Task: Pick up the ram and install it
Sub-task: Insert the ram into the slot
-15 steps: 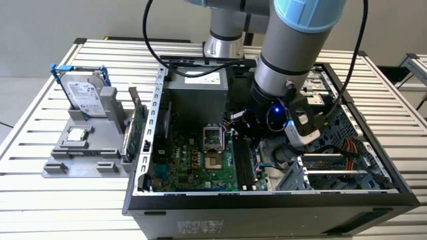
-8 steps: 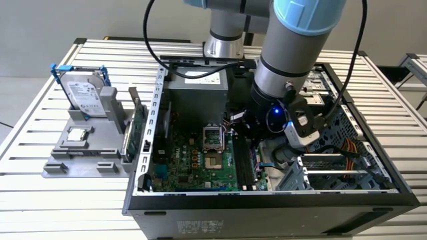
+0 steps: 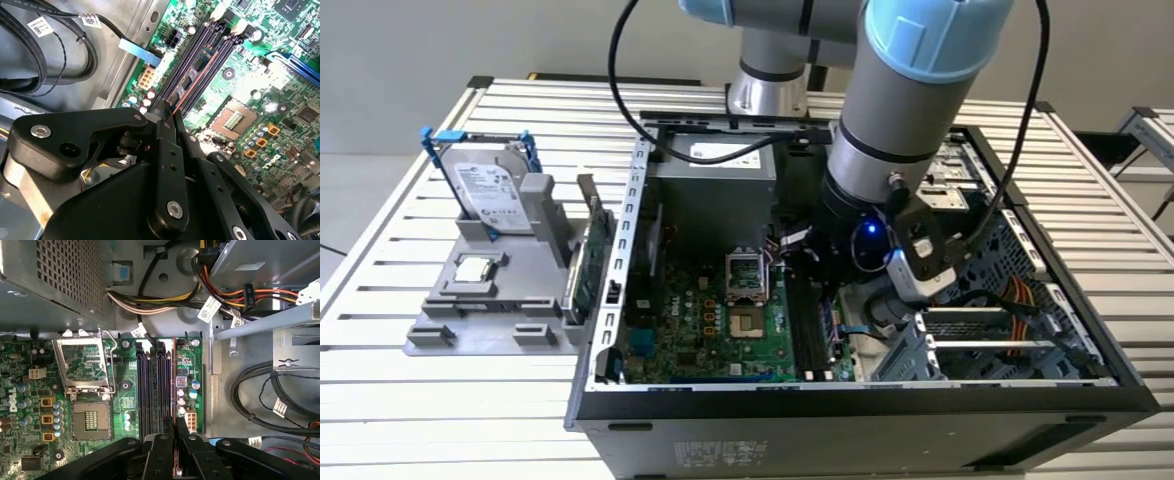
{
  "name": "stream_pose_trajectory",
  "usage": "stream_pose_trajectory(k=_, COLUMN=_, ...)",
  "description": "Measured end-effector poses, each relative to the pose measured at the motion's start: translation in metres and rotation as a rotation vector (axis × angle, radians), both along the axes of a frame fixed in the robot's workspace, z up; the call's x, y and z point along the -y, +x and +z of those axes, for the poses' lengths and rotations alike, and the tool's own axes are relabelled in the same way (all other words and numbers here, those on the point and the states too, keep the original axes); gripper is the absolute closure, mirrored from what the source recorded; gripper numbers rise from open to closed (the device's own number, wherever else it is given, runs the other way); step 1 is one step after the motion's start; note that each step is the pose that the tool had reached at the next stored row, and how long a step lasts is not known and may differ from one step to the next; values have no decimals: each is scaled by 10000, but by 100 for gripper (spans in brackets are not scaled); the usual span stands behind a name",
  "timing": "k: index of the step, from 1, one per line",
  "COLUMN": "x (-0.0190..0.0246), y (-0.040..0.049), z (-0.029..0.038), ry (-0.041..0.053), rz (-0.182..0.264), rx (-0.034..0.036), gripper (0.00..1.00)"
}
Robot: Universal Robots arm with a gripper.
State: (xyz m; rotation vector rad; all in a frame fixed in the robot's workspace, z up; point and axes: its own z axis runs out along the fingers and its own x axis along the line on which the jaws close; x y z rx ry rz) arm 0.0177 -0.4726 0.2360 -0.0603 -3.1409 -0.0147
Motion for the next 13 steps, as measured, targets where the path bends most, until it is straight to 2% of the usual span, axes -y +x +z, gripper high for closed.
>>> stream_pose_trajectory(k=13, x=9, y=15, z=-26, ry=-1, rz=80, rx=1, gripper=100)
